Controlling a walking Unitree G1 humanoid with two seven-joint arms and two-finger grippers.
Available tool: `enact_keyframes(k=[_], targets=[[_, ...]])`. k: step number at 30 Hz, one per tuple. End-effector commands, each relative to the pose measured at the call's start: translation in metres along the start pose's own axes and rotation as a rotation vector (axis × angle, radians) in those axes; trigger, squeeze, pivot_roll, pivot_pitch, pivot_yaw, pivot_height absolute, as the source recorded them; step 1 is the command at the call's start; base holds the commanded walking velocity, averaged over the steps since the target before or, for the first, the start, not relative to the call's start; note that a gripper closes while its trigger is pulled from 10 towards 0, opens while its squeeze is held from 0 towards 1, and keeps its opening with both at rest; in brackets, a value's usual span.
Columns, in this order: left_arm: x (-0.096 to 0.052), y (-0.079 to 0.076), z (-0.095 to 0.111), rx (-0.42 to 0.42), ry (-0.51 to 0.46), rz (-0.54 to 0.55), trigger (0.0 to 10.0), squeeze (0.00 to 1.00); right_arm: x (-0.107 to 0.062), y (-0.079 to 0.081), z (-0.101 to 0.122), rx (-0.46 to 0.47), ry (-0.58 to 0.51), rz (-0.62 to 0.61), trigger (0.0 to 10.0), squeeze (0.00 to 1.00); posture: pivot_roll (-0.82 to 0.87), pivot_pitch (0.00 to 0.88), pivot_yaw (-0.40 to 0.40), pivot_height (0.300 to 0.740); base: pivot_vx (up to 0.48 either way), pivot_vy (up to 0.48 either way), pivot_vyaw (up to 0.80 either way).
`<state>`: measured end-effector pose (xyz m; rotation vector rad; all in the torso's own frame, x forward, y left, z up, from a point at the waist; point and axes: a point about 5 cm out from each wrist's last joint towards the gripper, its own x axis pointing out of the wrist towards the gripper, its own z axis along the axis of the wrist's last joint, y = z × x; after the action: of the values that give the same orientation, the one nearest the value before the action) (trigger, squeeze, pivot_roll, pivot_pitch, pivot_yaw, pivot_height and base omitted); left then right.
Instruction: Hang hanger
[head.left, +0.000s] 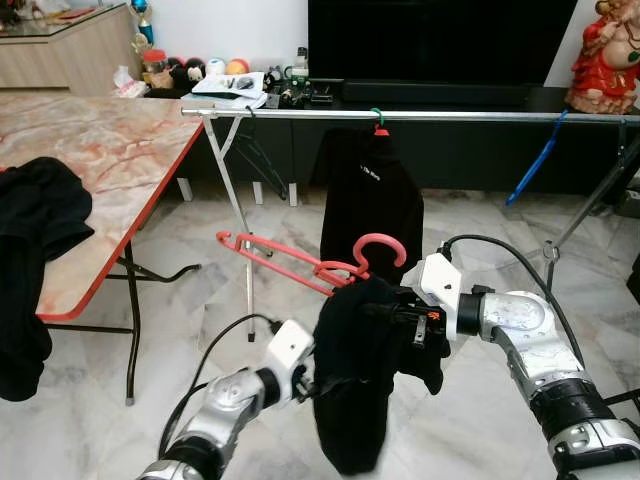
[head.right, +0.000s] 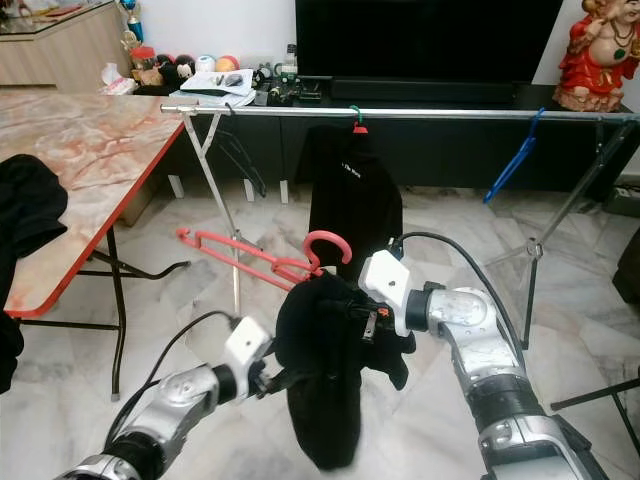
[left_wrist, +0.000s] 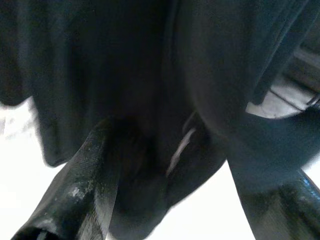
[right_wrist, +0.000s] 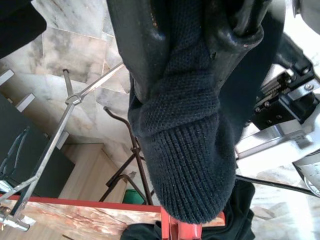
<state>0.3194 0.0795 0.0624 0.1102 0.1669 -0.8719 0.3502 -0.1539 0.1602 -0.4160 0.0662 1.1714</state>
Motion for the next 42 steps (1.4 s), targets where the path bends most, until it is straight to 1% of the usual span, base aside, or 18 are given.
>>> enact_keyframes(k=[1, 4, 5, 9, 14, 17, 20, 23, 25, 27, 29, 31, 32, 34, 36, 39, 40, 42], targets=[[0.003, 0.001, 0.010, 0.024, -0.033, -0.006, 10.0, 0.00, 0.002, -0.006, 0.010, -0.037, -0.027, -0.013, 10.0, 0.00, -0.04, 0.033, -0.018, 0.740, 0.000, 0.000, 0.00], [0.012, -0.003, 0.023, 0.064, -0.081, 0.018, 10.0, 0.00, 0.005, -0.006, 0.011, -0.031, -0.032, -0.008, 10.0, 0.00, -0.04, 0.034, -0.020, 0.740, 0.000, 0.000, 0.00], [0.012, -0.003, 0.023, 0.064, -0.081, 0.018, 10.0, 0.00, 0.005, -0.006, 0.011, -0.031, -0.032, -0.008, 10.0, 0.00, -0.04, 0.034, -0.020, 0.740, 0.000, 0.000, 0.00], [0.015, 0.001, 0.024, 0.111, -0.053, 0.110, 10.0, 0.00, 0.009, -0.005, 0.013, -0.033, -0.041, 0.009, 10.0, 0.00, -0.04, 0.040, -0.024, 0.740, 0.000, 0.000, 0.00], [0.005, 0.008, 0.010, 0.156, 0.036, 0.156, 10.0, 0.00, 0.009, -0.004, 0.013, -0.034, -0.051, 0.022, 10.0, 0.00, -0.04, 0.048, -0.022, 0.740, 0.000, 0.000, 0.00], [0.002, 0.011, 0.006, 0.153, 0.062, 0.181, 10.0, 0.00, 0.009, -0.005, 0.013, -0.034, -0.050, 0.018, 10.0, 0.00, -0.03, 0.053, -0.022, 0.740, 0.000, 0.000, 0.00], [-0.002, 0.009, 0.005, 0.132, 0.043, 0.128, 10.0, 0.00, 0.007, -0.006, 0.013, -0.033, -0.046, 0.011, 10.0, 0.00, -0.03, 0.063, -0.025, 0.740, 0.000, 0.000, 0.00], [-0.005, 0.007, 0.002, 0.155, 0.066, 0.063, 10.0, 0.00, 0.006, -0.007, 0.011, -0.033, -0.036, 0.004, 10.0, 0.00, -0.03, 0.067, -0.025, 0.740, 0.000, 0.000, 0.00], [-0.010, 0.007, -0.002, 0.194, 0.100, 0.016, 10.0, 0.00, 0.005, -0.008, 0.007, -0.038, -0.007, -0.012, 10.0, 0.00, -0.03, 0.073, -0.026, 0.740, 0.000, 0.000, 0.00], [-0.011, 0.006, -0.002, 0.195, 0.101, -0.006, 10.0, 0.00, 0.005, -0.007, 0.006, -0.033, -0.006, -0.004, 10.0, 0.00, -0.03, 0.073, -0.026, 0.740, 0.000, 0.000, 0.00], [-0.014, 0.003, -0.003, 0.179, 0.108, -0.069, 10.0, 0.00, 0.005, -0.005, 0.005, -0.039, 0.002, 0.013, 10.0, 0.00, -0.03, 0.075, -0.026, 0.740, 0.000, 0.000, 0.00], [-0.015, 0.003, -0.003, 0.180, 0.114, -0.080, 10.0, 0.00, 0.005, -0.004, 0.005, -0.042, 0.004, 0.020, 10.0, 0.00, -0.03, 0.076, -0.027, 0.740, 0.000, 0.000, 0.00], [-0.018, 0.005, -0.009, 0.205, 0.168, -0.091, 10.0, 0.00, 0.004, -0.003, 0.003, -0.049, 0.017, 0.044, 10.0, 0.00, -0.03, 0.076, -0.027, 0.740, 0.000, 0.000, 0.00], [-0.021, 0.007, -0.013, 0.225, 0.207, -0.086, 10.0, 0.00, 0.004, -0.002, 0.002, -0.052, 0.025, 0.058, 10.0, 0.00, -0.02, 0.075, -0.027, 0.740, 0.000, 0.000, 0.00], [-0.024, 0.013, -0.019, 0.258, 0.249, -0.030, 10.0, 0.00, 0.002, 0.000, 0.002, -0.048, 0.023, 0.093, 10.0, 0.00, -0.02, 0.076, -0.027, 0.740, 0.000, 0.000, 0.00], [-0.025, 0.017, -0.020, 0.260, 0.260, 0.023, 10.0, 0.00, 0.002, 0.000, 0.002, -0.047, 0.021, 0.099, 10.0, 0.00, -0.02, 0.076, -0.027, 0.740, 0.000, 0.000, 0.00], [-0.026, 0.026, -0.021, 0.252, 0.272, 0.150, 10.0, 0.00, 0.001, 0.000, 0.004, -0.049, 0.015, 0.108, 10.0, 0.00, -0.03, 0.078, -0.027, 0.740, 0.000, 0.000, 0.00], [-0.027, 0.031, -0.021, 0.223, 0.275, 0.222, 10.0, 0.00, 0.001, 0.000, 0.005, -0.049, 0.010, 0.109, 10.0, 0.00, -0.03, 0.078, -0.027, 0.740, 0.000, 0.000, 0.00]])
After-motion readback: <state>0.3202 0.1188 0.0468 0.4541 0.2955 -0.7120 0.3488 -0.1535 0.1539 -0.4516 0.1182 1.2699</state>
